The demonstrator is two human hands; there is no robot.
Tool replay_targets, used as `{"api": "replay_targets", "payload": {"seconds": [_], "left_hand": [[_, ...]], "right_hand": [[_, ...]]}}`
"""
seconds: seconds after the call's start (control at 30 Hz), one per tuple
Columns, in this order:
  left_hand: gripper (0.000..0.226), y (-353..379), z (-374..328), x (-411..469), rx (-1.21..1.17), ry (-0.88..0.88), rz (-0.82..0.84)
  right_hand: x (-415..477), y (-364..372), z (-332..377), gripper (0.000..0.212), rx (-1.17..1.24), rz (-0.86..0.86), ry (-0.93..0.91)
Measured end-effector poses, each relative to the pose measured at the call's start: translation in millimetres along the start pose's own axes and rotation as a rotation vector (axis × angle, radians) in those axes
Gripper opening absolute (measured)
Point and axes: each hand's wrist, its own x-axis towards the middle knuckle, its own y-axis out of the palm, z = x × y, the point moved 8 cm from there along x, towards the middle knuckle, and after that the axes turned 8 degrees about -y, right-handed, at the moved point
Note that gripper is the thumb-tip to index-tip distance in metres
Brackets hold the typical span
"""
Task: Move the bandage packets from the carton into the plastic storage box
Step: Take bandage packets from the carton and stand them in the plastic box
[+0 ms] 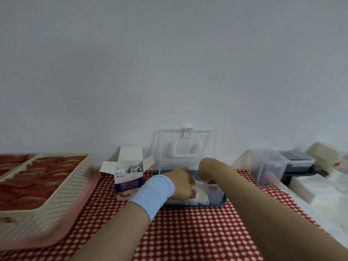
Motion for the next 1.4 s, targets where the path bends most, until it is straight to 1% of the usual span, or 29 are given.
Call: {"api": "replay_targets", "payload": {"seconds": [0.07,0.1,0.17,0.2,0.27,0.37,0.43,0.53,0.63,0.7,0.77,0.83,0.9,1.0,1.07,1.13,1.23,1.3,1.4], "left_hand": [[0.05,-10,-1,-8,0.008,0.024,-0.015],[0.05,-17,-1,-13,0.007,0.035,-0.032],[0.048,-37,3,-26,-0.044,0.049,-0.074],[0.045,-49,7,-34,-0.11,0.053,-0.094],[0.038,-73,24,-52,-0.254,0.047,-0.147],[0.029,-110,68,-75,-0.388,-0.012,-0.354],[0.027,-122,104,-86,-0.425,-0.096,-0.481],[0.031,-119,155,-91,-0.385,-0.268,-0.573],[0.029,-102,185,-92,-0.334,-0.372,-0.567],[0.021,-91,188,-91,-0.325,-0.365,-0.534],[0.025,-85,190,-90,-0.301,-0.353,-0.524],[0.027,-82,192,-89,-0.305,-0.338,-0.553],[0.026,-80,196,-87,-0.321,-0.335,-0.574],[0.024,-79,199,-83,-0.319,-0.322,-0.575],[0.025,-80,197,-82,-0.322,-0.312,-0.561],[0.027,-81,197,-82,-0.31,-0.315,-0.55],[0.028,-79,198,-79,-0.378,-0.3,-0.51],[0.024,-77,199,-77,-0.458,-0.275,-0.489],[0.021,-79,201,-79,-0.524,-0.261,-0.512]], "right_hand": [[-17,-24,-2,0.027,0.107,-0.126,0.003],[-20,-37,-3,0.028,0.197,-0.214,-0.015],[-21,-64,-1,0.017,0.365,-0.388,-0.059],[-22,-73,3,0.013,0.402,-0.433,-0.079],[-22,-82,25,0.019,0.447,-0.459,-0.169],[-33,-87,81,0.025,0.498,-0.5,-0.439],[-34,-80,114,0.024,0.471,-0.491,-0.566],[-22,-72,148,0.023,0.413,-0.485,-0.633],[-11,-65,173,0.025,0.282,-0.461,-0.647],[-5,-60,187,0.029,0.114,-0.454,-0.651],[2,-55,197,0.034,-0.044,-0.444,-0.643],[8,-52,203,0.036,-0.151,-0.415,-0.642],[12,-48,207,0.033,-0.233,-0.372,-0.637],[22,-42,215,0.025,-0.282,-0.329,-0.621],[27,-40,218,0.023,-0.273,-0.331,-0.62],[29,-41,217,0.021,-0.203,-0.343,-0.635],[27,-52,204,0.018,-0.012,-0.393,-0.641],[25,-61,195,0.015,0.116,-0.443,-0.645],[20,-71,187,0.011,0.276,-0.508,-0.677]]}}
